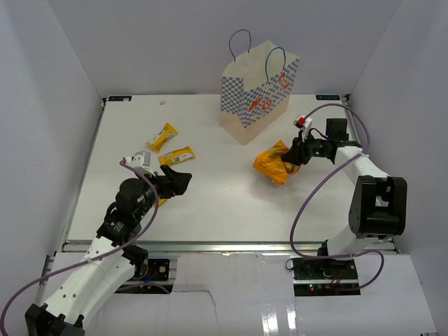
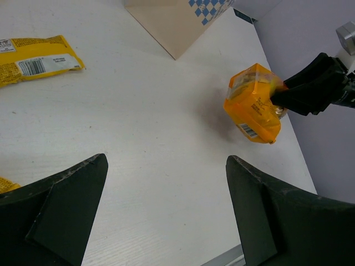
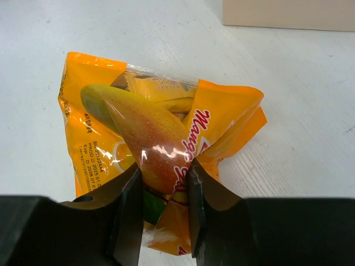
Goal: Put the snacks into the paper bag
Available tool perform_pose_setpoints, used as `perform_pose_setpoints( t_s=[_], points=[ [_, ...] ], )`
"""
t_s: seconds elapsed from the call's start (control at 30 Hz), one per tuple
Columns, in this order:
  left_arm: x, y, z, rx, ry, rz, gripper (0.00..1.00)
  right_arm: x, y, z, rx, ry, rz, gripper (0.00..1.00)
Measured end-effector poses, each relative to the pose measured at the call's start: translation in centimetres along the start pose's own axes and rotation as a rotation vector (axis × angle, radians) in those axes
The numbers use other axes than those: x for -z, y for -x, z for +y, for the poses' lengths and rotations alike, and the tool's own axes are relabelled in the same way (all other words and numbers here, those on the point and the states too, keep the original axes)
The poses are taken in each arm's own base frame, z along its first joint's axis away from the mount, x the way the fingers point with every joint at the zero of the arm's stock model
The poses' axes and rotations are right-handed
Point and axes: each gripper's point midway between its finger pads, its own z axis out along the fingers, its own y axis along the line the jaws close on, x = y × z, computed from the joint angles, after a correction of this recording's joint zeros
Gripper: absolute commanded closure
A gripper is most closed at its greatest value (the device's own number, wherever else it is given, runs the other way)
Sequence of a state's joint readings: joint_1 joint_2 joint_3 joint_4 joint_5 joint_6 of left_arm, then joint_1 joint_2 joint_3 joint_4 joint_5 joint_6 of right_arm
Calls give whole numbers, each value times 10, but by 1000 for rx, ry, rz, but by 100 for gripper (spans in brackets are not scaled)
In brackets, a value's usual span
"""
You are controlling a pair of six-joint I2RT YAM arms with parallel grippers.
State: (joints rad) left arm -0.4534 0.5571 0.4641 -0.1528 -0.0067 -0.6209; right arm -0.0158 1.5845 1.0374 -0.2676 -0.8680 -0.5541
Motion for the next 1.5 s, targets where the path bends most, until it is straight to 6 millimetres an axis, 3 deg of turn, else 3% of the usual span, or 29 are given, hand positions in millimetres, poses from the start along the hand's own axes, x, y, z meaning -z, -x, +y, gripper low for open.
perform_pose_setpoints(
  t_s=[0.23,0.37,0.5,0.63,0.7,0.9,1.03,1.17,1.33,1.5],
  points=[
    [-6,-10,-9,19,-67,29,2,1,1,14,37,61,19,92],
    [-11,-21,-9,32,-78,72,2,-2,21,25,154,102,31,92],
    [-12,-20,-13,34,-96,74,2,-8,51,53,301,158,21,92],
    [-11,-17,-16,33,-110,61,2,-11,94,82,409,203,-20,92],
    [-10,-15,-17,33,-116,56,2,-10,126,90,467,198,-61,92],
    [-7,-11,-20,31,-129,40,2,-3,249,95,632,88,-241,92],
    [-4,-8,-22,30,-137,28,2,1,335,77,726,-44,-399,92],
    [1,-5,-25,30,-146,14,2,-5,384,44,742,-177,-502,92],
    [4,-1,-28,41,-160,-4,2,-31,417,-12,723,-368,-599,92],
    [5,-1,-29,49,-160,-3,2,-58,407,-60,716,-527,-583,92]
  ],
)
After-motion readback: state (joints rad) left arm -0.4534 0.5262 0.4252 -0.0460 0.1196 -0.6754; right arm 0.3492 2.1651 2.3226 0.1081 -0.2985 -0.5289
